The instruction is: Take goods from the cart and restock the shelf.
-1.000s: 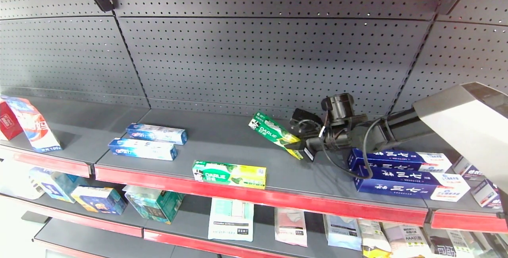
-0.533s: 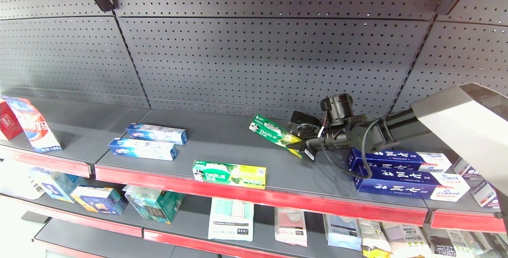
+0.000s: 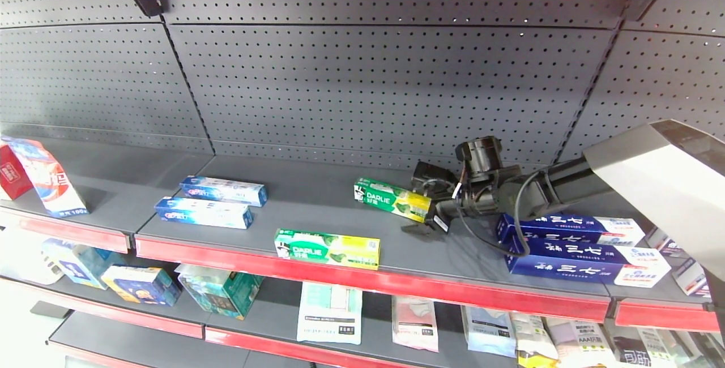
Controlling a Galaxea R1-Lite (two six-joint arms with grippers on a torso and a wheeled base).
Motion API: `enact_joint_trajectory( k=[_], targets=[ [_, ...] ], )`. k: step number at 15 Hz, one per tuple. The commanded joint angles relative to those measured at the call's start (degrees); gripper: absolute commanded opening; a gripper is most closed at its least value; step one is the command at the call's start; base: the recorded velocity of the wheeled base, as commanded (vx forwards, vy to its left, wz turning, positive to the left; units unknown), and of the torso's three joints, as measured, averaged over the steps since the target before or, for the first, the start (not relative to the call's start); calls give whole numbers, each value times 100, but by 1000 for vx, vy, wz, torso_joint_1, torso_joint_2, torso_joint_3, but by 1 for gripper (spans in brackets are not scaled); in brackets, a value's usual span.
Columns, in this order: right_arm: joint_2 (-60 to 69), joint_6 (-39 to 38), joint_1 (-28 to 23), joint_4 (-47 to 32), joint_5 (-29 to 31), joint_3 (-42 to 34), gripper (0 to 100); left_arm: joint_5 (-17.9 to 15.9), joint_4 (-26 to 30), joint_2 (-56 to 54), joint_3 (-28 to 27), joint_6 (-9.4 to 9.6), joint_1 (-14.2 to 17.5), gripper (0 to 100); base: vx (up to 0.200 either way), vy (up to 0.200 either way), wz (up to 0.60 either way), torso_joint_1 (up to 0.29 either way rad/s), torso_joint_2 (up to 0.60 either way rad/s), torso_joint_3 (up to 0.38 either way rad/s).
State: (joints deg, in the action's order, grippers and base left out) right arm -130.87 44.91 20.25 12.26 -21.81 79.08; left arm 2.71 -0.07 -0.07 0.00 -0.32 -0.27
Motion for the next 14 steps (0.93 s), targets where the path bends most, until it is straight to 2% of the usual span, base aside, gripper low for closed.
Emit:
enact_joint_trajectory(
  k=[1,6,14],
  targets=[
    [61,-26,-82,4,1,2,100,2,-1,7,0,-3,0,100,0,0,0,0,0,0],
    [553,-852,-443,4,309,-385,100,2,-1,7,0,-3,0,100,0,0,0,0,0,0],
    [545,-1265,-531,13,739,-420,100,2,-1,7,0,-3,0,100,0,0,0,0,0,0]
  ],
)
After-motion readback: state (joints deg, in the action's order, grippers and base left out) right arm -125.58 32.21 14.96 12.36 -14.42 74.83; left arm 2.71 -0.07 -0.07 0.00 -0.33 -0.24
